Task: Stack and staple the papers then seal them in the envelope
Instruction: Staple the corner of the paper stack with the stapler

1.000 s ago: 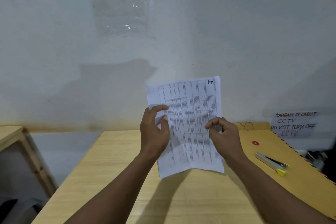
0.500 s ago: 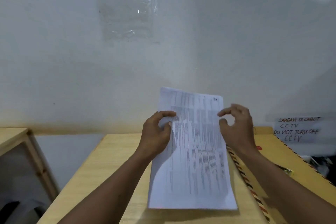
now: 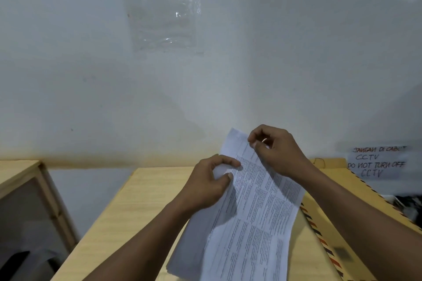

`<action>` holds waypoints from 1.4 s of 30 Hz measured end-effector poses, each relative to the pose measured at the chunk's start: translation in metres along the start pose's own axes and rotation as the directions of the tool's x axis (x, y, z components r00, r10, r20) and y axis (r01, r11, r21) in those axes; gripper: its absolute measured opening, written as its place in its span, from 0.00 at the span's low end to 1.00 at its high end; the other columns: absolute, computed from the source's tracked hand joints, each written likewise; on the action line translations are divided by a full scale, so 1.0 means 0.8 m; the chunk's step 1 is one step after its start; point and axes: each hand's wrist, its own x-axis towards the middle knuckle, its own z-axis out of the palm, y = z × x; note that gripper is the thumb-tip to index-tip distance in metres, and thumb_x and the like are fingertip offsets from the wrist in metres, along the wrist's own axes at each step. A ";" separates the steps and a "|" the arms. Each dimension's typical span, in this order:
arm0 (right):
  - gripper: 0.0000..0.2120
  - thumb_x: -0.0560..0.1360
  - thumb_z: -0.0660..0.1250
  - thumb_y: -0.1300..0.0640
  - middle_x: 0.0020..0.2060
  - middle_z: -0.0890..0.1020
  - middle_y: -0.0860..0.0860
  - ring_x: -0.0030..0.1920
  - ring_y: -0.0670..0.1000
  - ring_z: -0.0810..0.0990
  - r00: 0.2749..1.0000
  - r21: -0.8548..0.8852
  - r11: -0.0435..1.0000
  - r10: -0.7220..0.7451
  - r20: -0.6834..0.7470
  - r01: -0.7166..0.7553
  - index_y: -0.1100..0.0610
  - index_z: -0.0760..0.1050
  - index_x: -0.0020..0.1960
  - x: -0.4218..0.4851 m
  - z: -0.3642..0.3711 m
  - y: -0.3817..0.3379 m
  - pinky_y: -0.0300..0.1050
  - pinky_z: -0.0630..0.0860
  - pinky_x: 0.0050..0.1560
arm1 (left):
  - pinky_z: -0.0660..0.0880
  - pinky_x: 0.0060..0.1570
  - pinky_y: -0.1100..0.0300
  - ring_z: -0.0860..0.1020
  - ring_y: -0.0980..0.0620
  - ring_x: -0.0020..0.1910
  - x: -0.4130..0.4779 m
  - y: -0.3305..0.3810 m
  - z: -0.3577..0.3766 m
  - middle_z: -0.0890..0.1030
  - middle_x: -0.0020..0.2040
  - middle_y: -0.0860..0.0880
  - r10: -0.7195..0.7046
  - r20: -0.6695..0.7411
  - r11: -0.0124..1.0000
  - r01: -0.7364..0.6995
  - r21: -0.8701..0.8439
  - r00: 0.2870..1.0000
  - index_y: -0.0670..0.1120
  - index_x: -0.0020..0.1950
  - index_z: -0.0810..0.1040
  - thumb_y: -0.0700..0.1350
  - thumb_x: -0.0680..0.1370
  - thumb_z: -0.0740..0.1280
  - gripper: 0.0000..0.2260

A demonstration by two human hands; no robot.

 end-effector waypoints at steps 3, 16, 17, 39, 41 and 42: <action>0.09 0.75 0.68 0.64 0.41 0.85 0.47 0.42 0.49 0.81 0.999 0.030 0.999 0.033 0.037 -0.034 0.51 0.82 0.43 0.001 -0.002 0.001 0.43 0.77 0.44 | 0.79 0.44 0.64 0.84 0.55 0.47 0.004 0.006 -0.003 0.84 0.55 0.59 -0.037 -0.050 0.998 0.035 -0.052 0.998 0.54 0.55 0.84 0.39 0.80 0.67 0.12; 0.11 0.76 0.66 0.65 0.32 0.82 0.35 0.33 0.38 0.77 0.990 0.019 0.991 0.131 0.053 -0.132 0.52 0.85 0.44 0.000 0.000 0.000 0.28 0.69 0.36 | 0.75 0.39 0.66 0.84 0.54 0.41 0.014 0.004 0.014 0.86 0.53 0.53 -0.085 -0.233 0.984 0.046 -0.171 0.969 0.52 0.55 0.85 0.39 0.79 0.70 0.10; 0.11 0.76 0.66 0.65 0.31 0.81 0.35 0.32 0.38 0.77 0.989 0.021 0.990 0.139 0.054 -0.140 0.53 0.85 0.45 -0.001 0.000 0.000 0.28 0.69 0.36 | 0.75 0.40 0.65 0.85 0.53 0.43 0.013 0.003 0.015 0.86 0.53 0.53 -0.095 -0.231 0.983 0.054 -0.177 0.968 0.52 0.55 0.85 0.39 0.79 0.70 0.10; 0.12 0.75 0.64 0.66 0.26 0.81 0.41 0.25 0.42 0.74 0.965 0.044 0.972 0.225 0.133 -0.232 0.55 0.86 0.45 -0.005 0.002 0.004 0.34 0.71 0.29 | 0.84 0.48 0.56 0.85 0.53 0.48 0.015 0.000 0.015 0.83 0.60 0.57 -0.165 -0.077 0.973 0.149 -0.177 0.983 0.54 0.54 0.87 0.42 0.79 0.71 0.09; 0.13 0.75 0.64 0.67 0.25 0.80 0.36 0.25 0.39 0.75 0.971 0.018 0.977 0.210 0.112 -0.214 0.55 0.86 0.45 -0.003 0.004 0.005 0.29 0.69 0.29 | 0.84 0.49 0.55 0.85 0.53 0.49 0.016 -0.002 0.019 0.83 0.60 0.55 -0.158 -0.099 0.976 0.140 -0.169 0.982 0.54 0.54 0.86 0.42 0.79 0.71 0.09; 0.13 0.75 0.64 0.67 0.25 0.79 0.35 0.26 0.38 0.75 0.974 0.003 0.979 0.200 0.106 -0.202 0.56 0.86 0.45 -0.003 0.004 0.005 0.28 0.68 0.29 | 0.84 0.49 0.54 0.84 0.54 0.49 0.017 -0.004 0.021 0.83 0.60 0.55 -0.152 -0.112 0.978 0.133 -0.163 0.982 0.54 0.54 0.86 0.42 0.79 0.71 0.09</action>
